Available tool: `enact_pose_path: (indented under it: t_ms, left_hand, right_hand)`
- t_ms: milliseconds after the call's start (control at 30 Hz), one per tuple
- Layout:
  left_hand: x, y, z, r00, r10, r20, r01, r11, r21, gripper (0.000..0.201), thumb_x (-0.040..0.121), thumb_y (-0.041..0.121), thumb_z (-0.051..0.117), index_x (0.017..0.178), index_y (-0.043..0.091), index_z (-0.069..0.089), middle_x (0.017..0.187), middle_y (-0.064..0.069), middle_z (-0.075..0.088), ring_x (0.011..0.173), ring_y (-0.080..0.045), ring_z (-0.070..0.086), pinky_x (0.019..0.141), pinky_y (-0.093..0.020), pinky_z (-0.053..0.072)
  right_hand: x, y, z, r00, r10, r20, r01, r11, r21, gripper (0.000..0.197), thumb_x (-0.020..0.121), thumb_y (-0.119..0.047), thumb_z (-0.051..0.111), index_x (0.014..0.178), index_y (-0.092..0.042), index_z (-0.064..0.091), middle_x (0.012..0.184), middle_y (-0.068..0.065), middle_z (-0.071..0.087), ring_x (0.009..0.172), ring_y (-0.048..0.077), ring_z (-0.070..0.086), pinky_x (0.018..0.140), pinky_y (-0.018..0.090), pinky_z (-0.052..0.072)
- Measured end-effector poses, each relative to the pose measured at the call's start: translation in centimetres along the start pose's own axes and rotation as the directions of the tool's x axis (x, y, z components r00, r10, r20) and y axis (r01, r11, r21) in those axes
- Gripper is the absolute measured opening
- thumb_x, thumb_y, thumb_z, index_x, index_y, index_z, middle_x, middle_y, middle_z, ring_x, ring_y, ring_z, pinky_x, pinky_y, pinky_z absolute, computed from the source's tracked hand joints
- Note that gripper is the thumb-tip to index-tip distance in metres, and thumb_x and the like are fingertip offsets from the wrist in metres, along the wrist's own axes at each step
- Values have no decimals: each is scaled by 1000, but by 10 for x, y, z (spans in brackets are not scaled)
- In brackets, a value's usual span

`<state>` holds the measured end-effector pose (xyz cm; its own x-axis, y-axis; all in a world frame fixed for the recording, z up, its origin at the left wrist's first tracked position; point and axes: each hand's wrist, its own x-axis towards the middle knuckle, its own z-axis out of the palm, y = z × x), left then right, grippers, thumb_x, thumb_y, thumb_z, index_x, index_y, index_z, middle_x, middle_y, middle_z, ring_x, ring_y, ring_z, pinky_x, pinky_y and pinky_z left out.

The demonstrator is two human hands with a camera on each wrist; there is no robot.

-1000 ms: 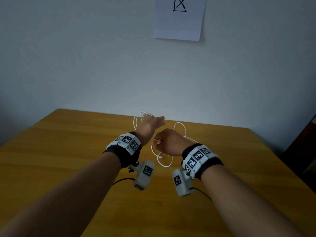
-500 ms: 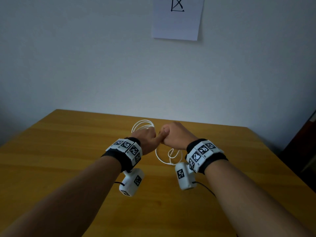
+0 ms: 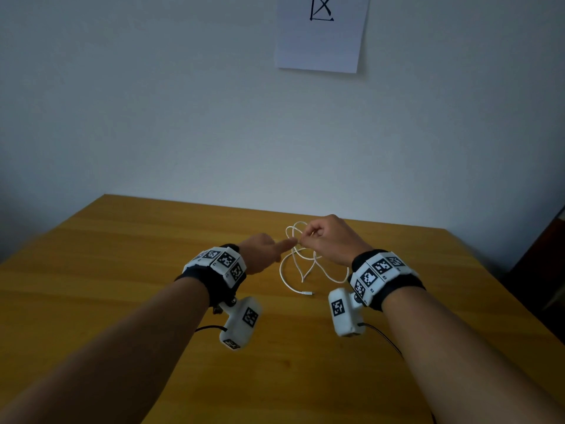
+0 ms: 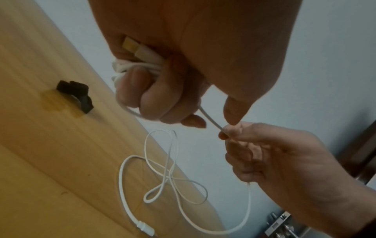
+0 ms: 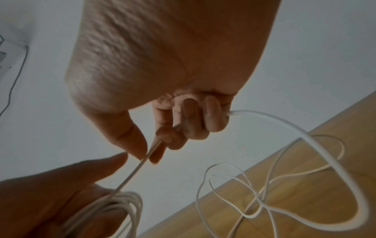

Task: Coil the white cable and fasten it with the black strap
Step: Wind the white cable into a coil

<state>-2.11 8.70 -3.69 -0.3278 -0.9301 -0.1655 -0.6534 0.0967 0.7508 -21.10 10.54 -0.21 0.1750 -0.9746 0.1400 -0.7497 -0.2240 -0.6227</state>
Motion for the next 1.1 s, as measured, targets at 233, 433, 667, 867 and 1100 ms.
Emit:
enact_pose_path:
  t_ms: [233, 433, 667, 867, 1100]
  left_hand:
    - [-10, 10, -1, 982, 55, 183, 58, 829, -557, 55, 101, 40, 39, 51, 24, 27, 44, 6, 22, 37, -12, 17, 44, -22, 15]
    - [-11, 23, -5, 950, 247, 192, 102, 335, -937, 51, 100, 33, 32, 50, 23, 31, 43, 7, 20, 38, -12, 11, 42, -21, 16]
    - [-19, 47, -6, 946, 324, 10, -10, 59, -998, 37, 101, 29, 35, 67, 15, 38, 105, -21, 72, 95, -37, 70, 97, -45, 50]
    - [-22, 54, -13, 959, 267, -91, -151, 213, -965, 49, 101, 25, 27, 69, 16, 62, 139, -18, 55, 134, -29, 48, 119, -40, 22]
    - [-9, 44, -9, 966, 65, -251, -253, 449, -857, 43, 96, 24, 47, 130, -1, 43, 140, -15, 55, 134, -25, 47, 114, -36, 29]
  right_hand:
    - [3, 9, 5, 999, -30, -20, 31, 999, 40, 26, 98, -42, 65, 93, -21, 78, 93, -1, 77, 85, 20, 71, 79, 34, 56]
    - [1, 1, 20, 998, -60, -21, 62, 991, 118, 31, 109, -35, 43, 88, -35, 66, 58, -8, 50, 53, 17, 42, 54, 31, 34]
    - [3, -10, 29, 993, 20, 114, -38, 987, 156, 31, 94, -1, 48, 69, -16, 59, 62, 2, 60, 53, 17, 53, 57, 33, 45]
    - [1, -9, 31, 965, 56, 256, -108, 975, 195, 14, 93, -9, 63, 103, 1, 66, 56, 6, 66, 43, 22, 59, 46, 24, 48]
    - [-5, -15, 27, 944, 115, 310, -138, 989, 53, 19, 98, -17, 61, 117, -13, 64, 68, 4, 71, 40, 13, 56, 46, 19, 47]
